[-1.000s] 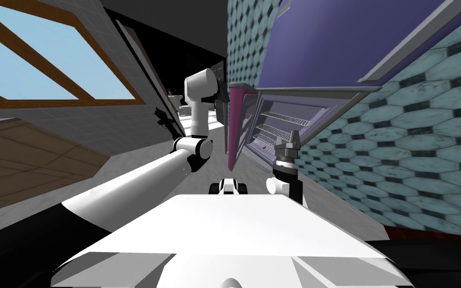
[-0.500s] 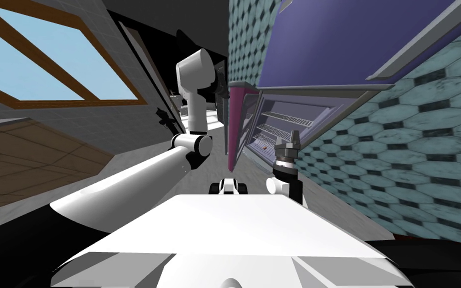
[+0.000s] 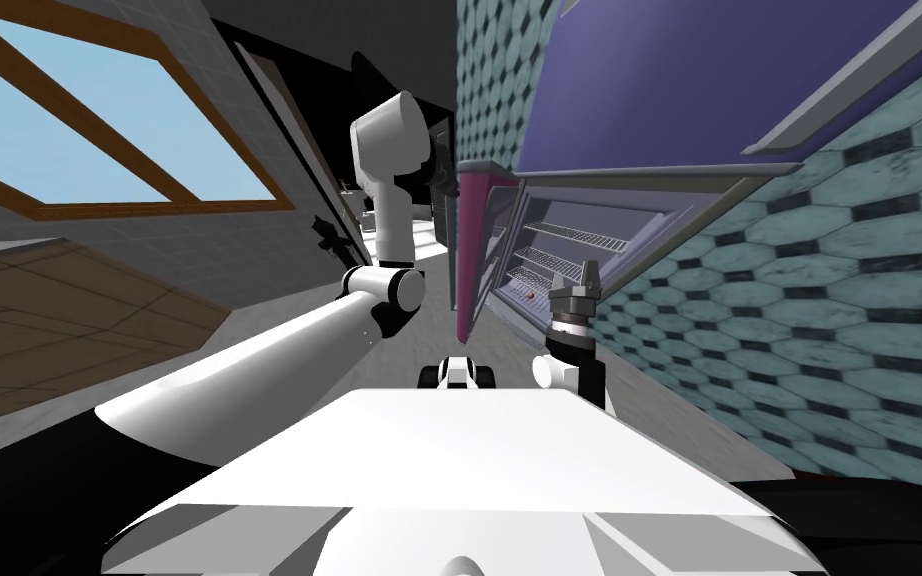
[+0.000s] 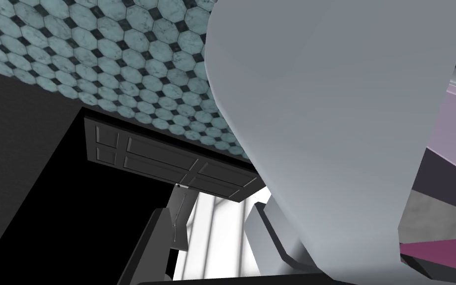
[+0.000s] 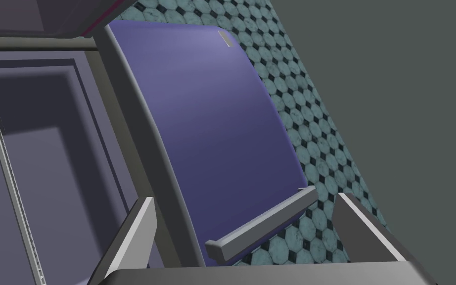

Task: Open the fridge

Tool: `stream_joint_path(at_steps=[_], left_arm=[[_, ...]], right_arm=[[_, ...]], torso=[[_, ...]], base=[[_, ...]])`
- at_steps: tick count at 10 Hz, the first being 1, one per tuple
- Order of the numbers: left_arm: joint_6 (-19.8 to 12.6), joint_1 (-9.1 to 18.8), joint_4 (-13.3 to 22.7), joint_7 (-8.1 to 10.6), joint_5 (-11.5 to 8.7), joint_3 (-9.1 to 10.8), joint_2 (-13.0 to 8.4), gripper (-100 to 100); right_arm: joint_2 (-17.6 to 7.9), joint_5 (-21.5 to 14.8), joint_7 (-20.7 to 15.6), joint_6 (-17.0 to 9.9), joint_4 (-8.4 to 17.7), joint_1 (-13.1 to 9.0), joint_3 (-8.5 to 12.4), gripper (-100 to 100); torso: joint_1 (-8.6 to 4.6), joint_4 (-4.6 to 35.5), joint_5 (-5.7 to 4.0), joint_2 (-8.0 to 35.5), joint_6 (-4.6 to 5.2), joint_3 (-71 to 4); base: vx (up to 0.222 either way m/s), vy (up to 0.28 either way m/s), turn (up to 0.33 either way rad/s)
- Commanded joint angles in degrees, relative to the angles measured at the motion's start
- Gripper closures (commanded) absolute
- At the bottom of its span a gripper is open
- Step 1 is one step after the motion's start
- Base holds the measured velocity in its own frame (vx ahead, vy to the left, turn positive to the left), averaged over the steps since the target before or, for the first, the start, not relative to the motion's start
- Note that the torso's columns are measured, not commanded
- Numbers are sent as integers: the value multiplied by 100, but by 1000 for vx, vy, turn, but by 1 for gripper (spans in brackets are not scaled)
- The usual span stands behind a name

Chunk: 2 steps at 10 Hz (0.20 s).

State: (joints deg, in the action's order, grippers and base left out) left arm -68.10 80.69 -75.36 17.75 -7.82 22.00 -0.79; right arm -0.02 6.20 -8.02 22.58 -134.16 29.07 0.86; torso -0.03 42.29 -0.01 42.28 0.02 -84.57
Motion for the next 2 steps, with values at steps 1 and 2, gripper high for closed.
stream_joint_path(at_steps=[1, 2], left_arm=[[0, 0, 0, 0, 0, 0, 0, 0], [-1, 0, 0, 0, 0, 0, 1, 0]], right_arm=[[0, 0, 0, 0, 0, 0, 0, 0], [0, 0, 0, 0, 0, 0, 0, 0]], torso=[[4, 0, 2, 0, -1, 0], [5, 0, 2, 0, -2, 0]], base=[[0, 0, 0], [0, 0, 0]])
